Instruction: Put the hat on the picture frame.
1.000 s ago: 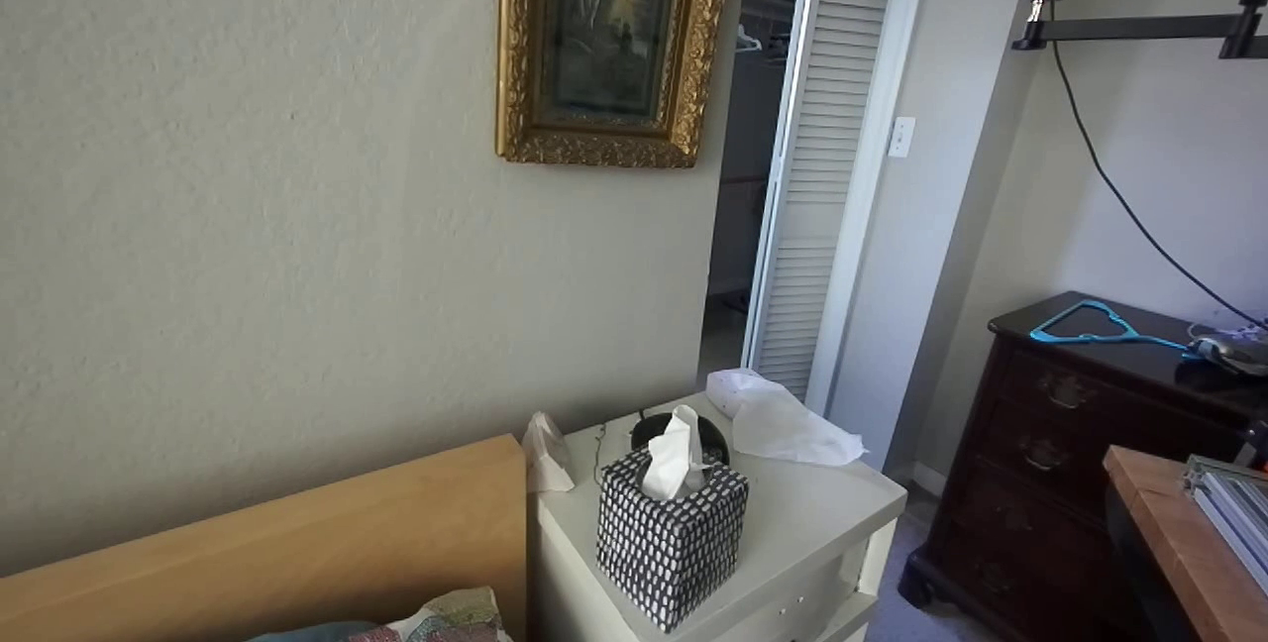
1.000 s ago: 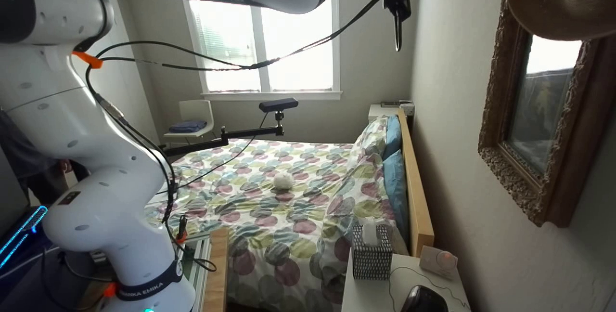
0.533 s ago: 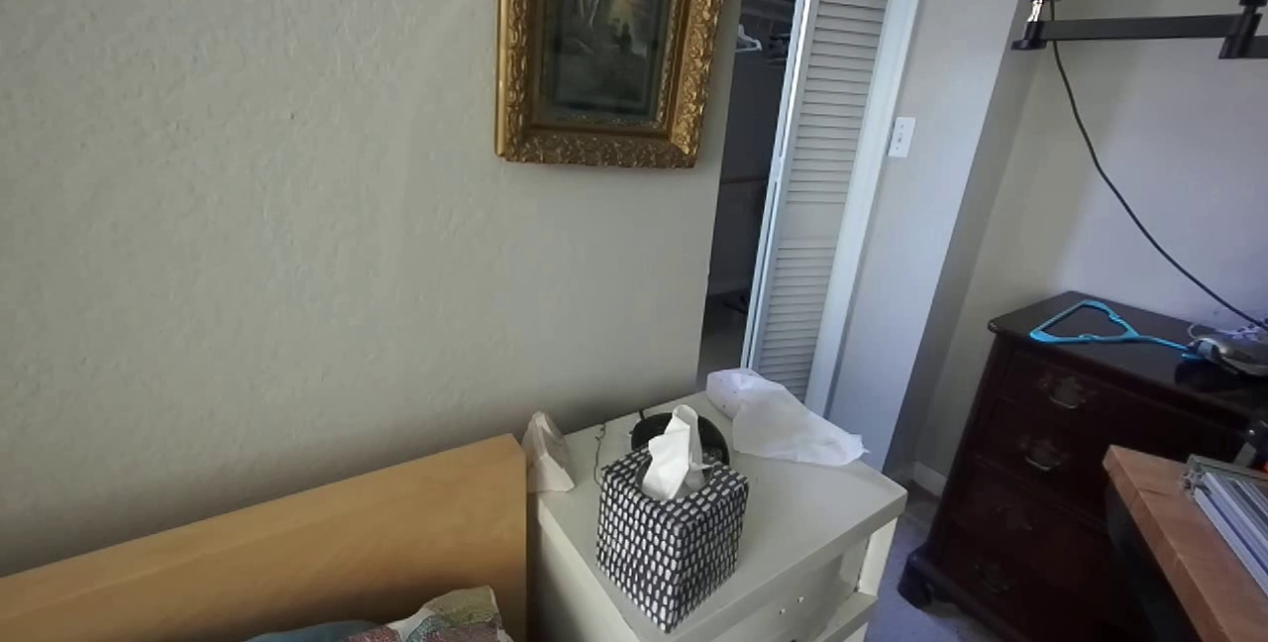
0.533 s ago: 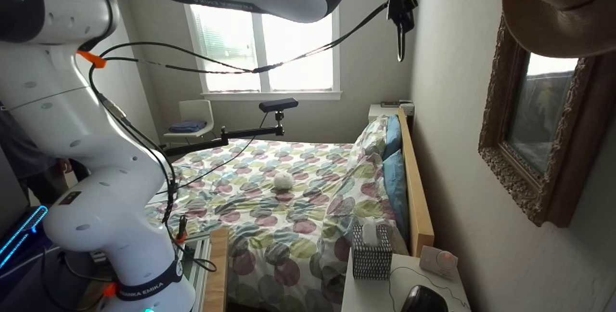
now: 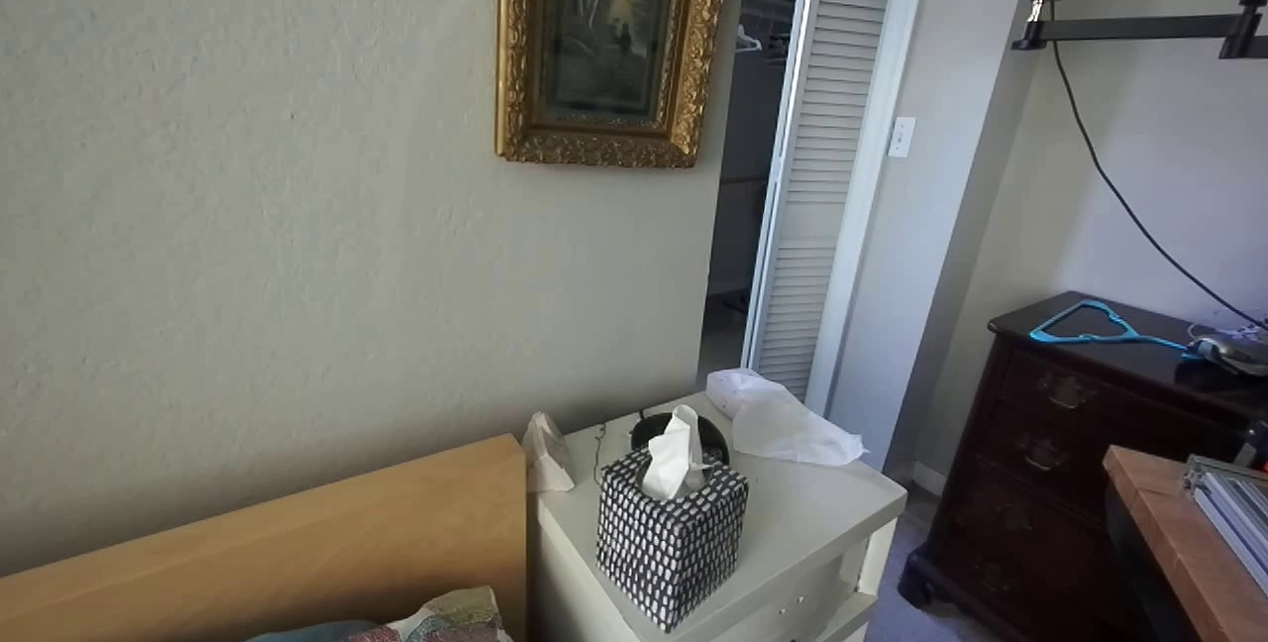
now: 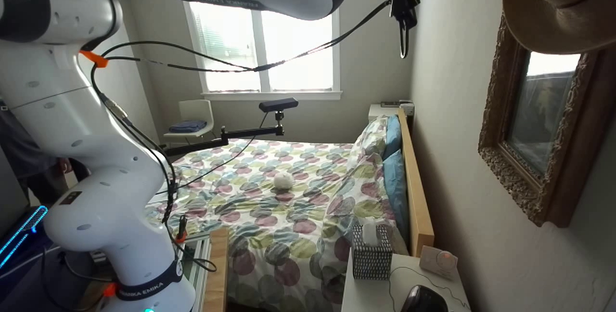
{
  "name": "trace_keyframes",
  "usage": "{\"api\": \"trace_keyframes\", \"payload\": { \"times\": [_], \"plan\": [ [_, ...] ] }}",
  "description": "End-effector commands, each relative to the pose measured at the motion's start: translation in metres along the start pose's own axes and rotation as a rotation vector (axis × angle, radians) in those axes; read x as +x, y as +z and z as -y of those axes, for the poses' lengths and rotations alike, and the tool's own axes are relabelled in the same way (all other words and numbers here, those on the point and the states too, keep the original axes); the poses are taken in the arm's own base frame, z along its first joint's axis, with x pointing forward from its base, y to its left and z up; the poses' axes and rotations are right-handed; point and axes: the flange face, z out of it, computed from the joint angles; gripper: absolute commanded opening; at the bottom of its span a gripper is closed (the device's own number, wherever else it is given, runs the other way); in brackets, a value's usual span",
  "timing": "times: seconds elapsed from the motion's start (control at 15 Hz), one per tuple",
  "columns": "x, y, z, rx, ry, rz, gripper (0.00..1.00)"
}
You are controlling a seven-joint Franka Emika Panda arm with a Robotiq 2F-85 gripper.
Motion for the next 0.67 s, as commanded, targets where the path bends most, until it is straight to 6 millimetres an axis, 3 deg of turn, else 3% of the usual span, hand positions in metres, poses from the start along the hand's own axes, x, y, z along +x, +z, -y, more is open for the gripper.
{"api": "trace_keyframes", "payload": {
  "times": [0.0,0.33,0.4,0.47,0.6],
  "plan": [
    [0.0012,0.0171,0.0145,0.039,0.009,-0.001,0.02],
    [-0.0027,0.0246,0.0145,0.034,0.01,0.008,0.03],
    [-0.0015,0.0243,0.0135,0.031,0.011,0.006,0.32],
    [-0.0001,0.024,0.0129,0.03,0.009,0.002,0.32],
    [0.0043,0.0218,0.0103,0.023,0.012,-0.007,0.45]
  ]
}}
